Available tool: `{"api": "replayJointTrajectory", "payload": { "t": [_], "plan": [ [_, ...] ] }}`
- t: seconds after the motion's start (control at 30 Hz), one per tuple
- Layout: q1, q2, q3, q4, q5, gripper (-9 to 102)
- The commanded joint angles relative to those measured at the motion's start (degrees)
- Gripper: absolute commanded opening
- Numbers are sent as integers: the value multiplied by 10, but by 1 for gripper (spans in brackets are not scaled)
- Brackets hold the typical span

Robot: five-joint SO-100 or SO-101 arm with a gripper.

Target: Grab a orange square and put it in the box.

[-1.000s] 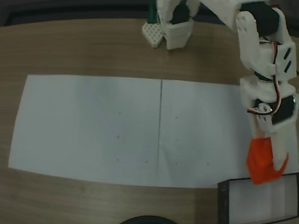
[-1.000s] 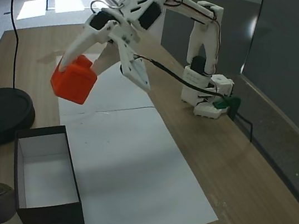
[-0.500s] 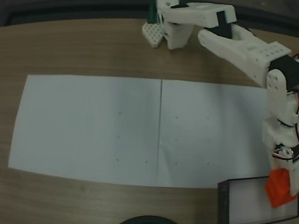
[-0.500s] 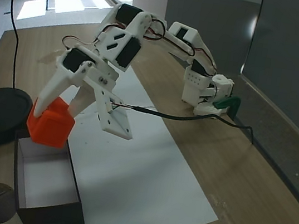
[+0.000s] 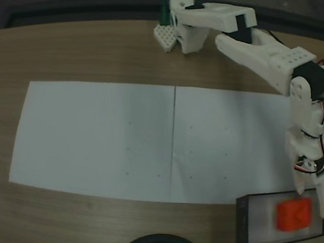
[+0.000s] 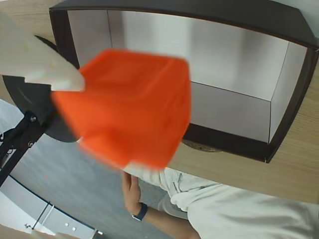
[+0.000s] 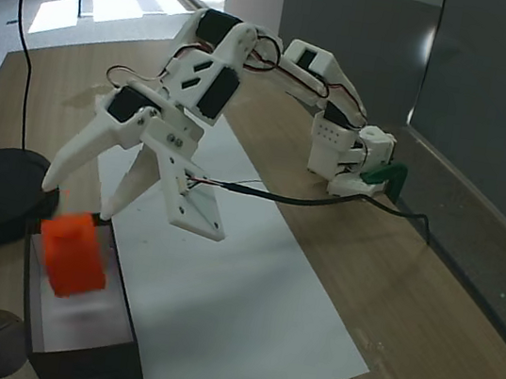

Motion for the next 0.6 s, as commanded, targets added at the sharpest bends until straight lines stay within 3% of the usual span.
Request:
{"api": "replayJointTrajectory", "payload": {
  "t": [0.0, 0.17, 0.27, 0.4, 0.57],
  "plan": [
    [1, 20, -41, 2, 4, 30],
    [4, 29, -41, 4, 0, 29],
    [18, 38, -59, 33, 0, 17],
    [56, 81, -88, 111, -39, 0],
    [112, 197, -143, 233, -17, 0]
  ]
}}
